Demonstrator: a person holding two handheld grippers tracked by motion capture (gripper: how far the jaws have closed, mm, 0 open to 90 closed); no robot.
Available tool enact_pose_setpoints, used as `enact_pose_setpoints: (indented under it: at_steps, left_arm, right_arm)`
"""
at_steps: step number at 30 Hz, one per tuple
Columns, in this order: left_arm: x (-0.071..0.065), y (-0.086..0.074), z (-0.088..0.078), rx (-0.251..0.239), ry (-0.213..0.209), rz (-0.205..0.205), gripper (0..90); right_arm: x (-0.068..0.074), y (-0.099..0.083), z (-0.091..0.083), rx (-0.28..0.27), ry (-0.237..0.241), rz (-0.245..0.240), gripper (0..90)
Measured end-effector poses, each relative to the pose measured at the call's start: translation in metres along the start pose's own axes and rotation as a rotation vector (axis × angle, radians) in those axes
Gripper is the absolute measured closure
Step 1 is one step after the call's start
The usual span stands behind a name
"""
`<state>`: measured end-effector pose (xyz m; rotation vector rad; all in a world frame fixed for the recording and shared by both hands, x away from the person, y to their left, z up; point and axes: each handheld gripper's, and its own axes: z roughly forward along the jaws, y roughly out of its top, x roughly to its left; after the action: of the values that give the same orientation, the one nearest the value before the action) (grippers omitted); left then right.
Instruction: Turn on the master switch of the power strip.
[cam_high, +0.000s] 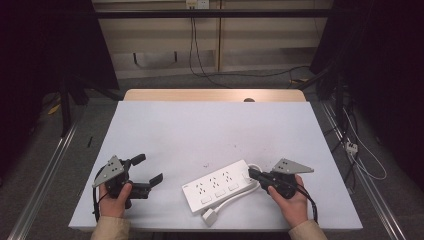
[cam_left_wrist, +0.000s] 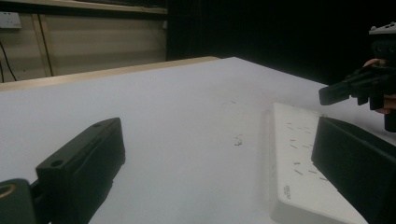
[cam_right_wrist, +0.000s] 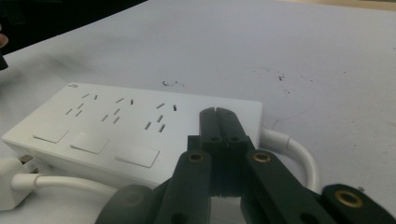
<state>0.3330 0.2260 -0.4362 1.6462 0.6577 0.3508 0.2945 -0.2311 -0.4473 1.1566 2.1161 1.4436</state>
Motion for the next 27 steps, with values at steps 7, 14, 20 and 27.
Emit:
enact_pose_setpoints:
  at_steps: [7,14,20,27]
  left_arm:
    - [-0.0003,-0.0003,0.0004,0.0,0.002,-0.004,2.5]
    - [0.0,-0.0003,0.0001,0.001,0.001,-0.004,2.7]
    - [-0.0002,-0.0004,0.0002,0.001,0.0,-0.004,2.6]
    - [-0.0005,0.0,0.0003,-0.001,-0.001,-0.001,2.7]
  right_arm:
    - [0.0004,0.0004,0.0016,0.023,-0.008,-0.009,90.0]
    - [0.0006,0.0019,0.0056,0.037,-0.017,-0.009,90.0]
    - [0.0008,0.0018,0.006,0.041,-0.02,-0.013,90.0]
    - [-0.0001,0.0012,0.0062,0.042,-0.02,-0.016,90.0]
